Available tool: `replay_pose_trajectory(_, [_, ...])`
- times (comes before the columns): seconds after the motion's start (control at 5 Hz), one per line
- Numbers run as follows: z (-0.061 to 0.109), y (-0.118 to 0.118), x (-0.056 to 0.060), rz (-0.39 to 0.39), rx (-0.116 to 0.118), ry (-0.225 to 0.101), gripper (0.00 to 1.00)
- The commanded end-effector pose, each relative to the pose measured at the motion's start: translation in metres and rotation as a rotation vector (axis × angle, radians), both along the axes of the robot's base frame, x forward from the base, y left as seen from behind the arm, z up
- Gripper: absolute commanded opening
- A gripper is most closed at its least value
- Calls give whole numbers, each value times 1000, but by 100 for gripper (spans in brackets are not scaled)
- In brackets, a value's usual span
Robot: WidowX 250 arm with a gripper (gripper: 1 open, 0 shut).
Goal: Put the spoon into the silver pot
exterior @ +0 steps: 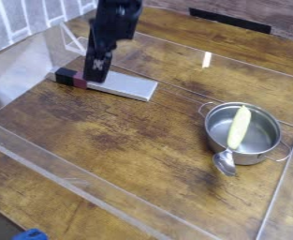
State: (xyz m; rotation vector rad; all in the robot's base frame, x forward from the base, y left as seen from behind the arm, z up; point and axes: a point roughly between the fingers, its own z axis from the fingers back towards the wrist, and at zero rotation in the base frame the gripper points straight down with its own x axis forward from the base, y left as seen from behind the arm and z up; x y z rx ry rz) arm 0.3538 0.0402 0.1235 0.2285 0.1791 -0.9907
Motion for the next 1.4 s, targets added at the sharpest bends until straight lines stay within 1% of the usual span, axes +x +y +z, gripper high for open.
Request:
replay_pose_trajectory(0.0, [28, -7, 16, -44, 0, -80, 100])
replay_pose_trajectory(0.4, [-6, -6, 31, -27, -23, -93, 100])
replay_pose_trajectory(0.6, [-8, -2, 33, -103, -26, -99, 100])
replay_pose_trajectory(0.8, [-6, 0, 34, -136, -22, -109, 100])
replay_pose_trajectory(1.2, [-10, 12, 38, -164, -7, -125, 100])
